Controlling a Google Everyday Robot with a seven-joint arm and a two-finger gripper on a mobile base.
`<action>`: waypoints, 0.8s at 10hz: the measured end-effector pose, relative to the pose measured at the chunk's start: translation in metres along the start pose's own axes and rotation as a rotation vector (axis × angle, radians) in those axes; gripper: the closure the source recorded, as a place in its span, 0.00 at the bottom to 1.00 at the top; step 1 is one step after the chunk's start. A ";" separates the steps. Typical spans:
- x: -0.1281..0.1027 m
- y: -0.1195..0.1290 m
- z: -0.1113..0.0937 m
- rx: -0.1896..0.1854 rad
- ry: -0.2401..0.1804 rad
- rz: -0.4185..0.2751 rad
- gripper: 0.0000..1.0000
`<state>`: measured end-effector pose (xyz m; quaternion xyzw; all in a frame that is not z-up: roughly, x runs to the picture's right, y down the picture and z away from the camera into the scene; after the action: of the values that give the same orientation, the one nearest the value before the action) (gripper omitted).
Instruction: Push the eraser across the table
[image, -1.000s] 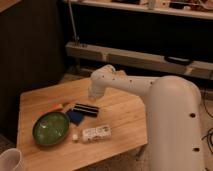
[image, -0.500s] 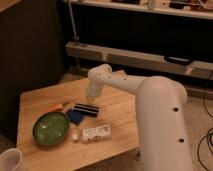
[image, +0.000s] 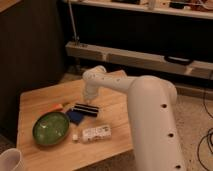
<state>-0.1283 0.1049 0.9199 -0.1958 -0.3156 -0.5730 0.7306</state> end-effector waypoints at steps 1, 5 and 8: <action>-0.015 -0.005 0.003 -0.013 -0.031 -0.040 1.00; -0.109 -0.005 0.004 -0.063 -0.200 -0.151 1.00; -0.168 0.009 -0.004 -0.044 -0.318 -0.162 1.00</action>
<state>-0.1432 0.2243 0.8024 -0.2740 -0.4294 -0.5986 0.6182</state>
